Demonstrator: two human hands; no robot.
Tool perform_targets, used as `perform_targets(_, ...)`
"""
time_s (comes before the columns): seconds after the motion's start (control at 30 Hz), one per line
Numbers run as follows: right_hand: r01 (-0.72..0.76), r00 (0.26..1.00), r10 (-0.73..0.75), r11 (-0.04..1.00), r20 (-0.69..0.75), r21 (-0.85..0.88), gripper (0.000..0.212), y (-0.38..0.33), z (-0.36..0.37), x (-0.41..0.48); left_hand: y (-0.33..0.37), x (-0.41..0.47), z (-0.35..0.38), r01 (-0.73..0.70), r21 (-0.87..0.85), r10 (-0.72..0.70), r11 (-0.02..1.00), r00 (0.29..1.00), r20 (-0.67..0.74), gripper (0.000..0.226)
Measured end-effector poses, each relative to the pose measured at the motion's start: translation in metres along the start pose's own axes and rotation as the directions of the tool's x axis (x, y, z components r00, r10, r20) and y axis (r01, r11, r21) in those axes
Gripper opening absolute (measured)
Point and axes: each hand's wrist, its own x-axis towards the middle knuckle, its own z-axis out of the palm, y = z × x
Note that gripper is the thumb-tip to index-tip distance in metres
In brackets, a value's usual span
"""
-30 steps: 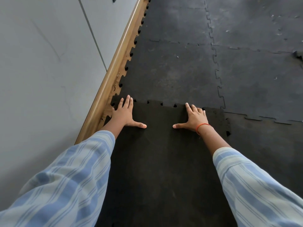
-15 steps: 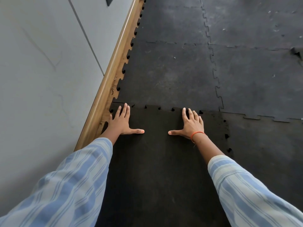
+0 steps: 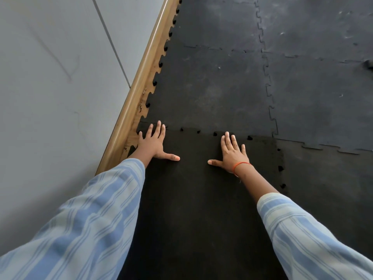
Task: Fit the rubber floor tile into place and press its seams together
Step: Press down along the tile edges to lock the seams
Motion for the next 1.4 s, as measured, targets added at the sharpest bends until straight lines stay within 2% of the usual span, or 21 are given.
perform_targets(0.03,-0.007,1.000,0.007,1.000,0.025,-0.009,0.108,-0.001,-0.002,0.001,0.005,-0.002,-0.005,-0.023,0.040,0.023,0.999,1.000,-0.018,0.137)
perform_targets(0.1,-0.019,0.998,0.019,1.000,0.059,-0.013,0.109,-0.006,-0.008,0.002,0.022,-0.004,-0.012,-0.157,0.107,0.164,0.982,0.985,-0.061,0.127)
perform_targets(0.2,-0.014,0.998,0.014,1.000,0.061,0.003,0.111,-0.008,-0.014,0.001,0.056,-0.006,-0.007,-0.327,0.111,0.335,0.938,0.941,-0.058,0.110)
perform_targets(0.57,-0.002,0.985,0.017,0.996,0.173,-0.085,0.112,-0.005,-0.015,0.005,0.080,0.002,-0.012,-0.251,0.079,0.245,0.965,0.966,0.081,0.114)
perform_targets(0.83,-0.010,0.978,0.009,1.000,0.210,0.000,0.119,-0.001,-0.025,0.010,0.092,0.000,-0.020,-0.211,0.091,0.205,0.973,0.976,0.073,0.114)
perform_targets(0.97,0.022,0.996,-0.025,0.999,0.081,0.043,0.117,0.008,-0.011,-0.005,0.102,-0.007,-0.019,-0.317,0.093,0.312,0.944,0.948,0.063,0.096)
perform_targets(1.1,-0.166,0.979,0.171,0.985,-0.106,0.056,0.111,0.062,0.011,-0.032,0.150,-0.018,-0.005,-0.449,0.055,0.447,0.892,0.893,0.045,0.071)
perform_targets(1.27,-0.154,0.986,0.155,0.988,-0.062,0.027,0.108,0.098,0.006,-0.032,0.177,-0.009,0.008,-0.435,0.009,0.435,0.900,0.900,-0.003,0.064)
perform_targets(1.4,-0.143,0.989,0.142,0.989,0.032,0.023,0.113,0.103,-0.003,-0.019,0.184,-0.007,0.006,-0.416,0.022,0.415,0.909,0.909,0.027,0.063)
